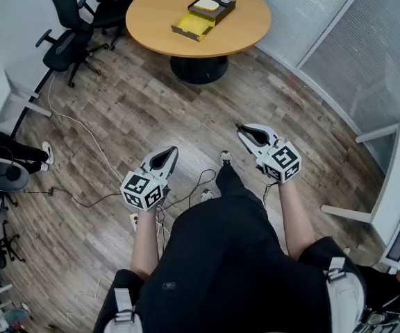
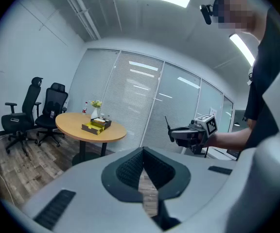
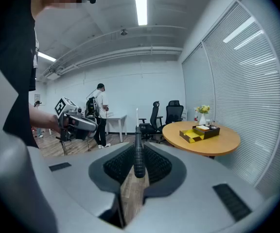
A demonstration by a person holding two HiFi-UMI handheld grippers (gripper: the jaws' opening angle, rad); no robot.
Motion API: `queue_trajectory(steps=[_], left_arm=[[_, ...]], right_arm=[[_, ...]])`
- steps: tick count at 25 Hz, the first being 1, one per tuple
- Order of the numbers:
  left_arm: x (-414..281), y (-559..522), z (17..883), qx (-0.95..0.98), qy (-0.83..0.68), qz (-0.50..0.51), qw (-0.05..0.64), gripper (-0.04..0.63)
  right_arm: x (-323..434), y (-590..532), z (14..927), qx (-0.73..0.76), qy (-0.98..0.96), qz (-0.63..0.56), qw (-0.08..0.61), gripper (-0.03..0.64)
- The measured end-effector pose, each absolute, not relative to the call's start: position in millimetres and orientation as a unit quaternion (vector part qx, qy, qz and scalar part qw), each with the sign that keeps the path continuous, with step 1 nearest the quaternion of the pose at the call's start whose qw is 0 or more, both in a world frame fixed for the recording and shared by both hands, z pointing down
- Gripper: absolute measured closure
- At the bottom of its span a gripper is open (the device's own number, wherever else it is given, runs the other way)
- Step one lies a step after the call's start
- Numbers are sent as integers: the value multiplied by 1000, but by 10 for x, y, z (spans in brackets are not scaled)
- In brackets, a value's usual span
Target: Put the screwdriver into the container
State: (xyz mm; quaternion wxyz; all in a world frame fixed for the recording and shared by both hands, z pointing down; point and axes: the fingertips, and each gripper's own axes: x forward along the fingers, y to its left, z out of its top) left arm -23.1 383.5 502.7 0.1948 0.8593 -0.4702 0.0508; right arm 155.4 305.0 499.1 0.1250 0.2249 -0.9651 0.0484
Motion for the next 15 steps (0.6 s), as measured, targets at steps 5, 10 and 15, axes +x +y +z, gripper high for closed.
queue_trajectory(steps=[5, 10, 15], left_arm=[[-272, 3839, 5048, 858, -472, 49, 198, 591], [-297, 3844, 5064, 855, -475, 48, 200, 591], [-297, 3815, 5045, 856, -476, 49, 198, 591]], right_arm=[[1522, 3036, 5008, 223, -965, 46, 128, 560], [1531, 3031, 5033, 224, -965, 49, 130, 560], [1517, 3024, 5046, 224, -965, 51, 129, 560]])
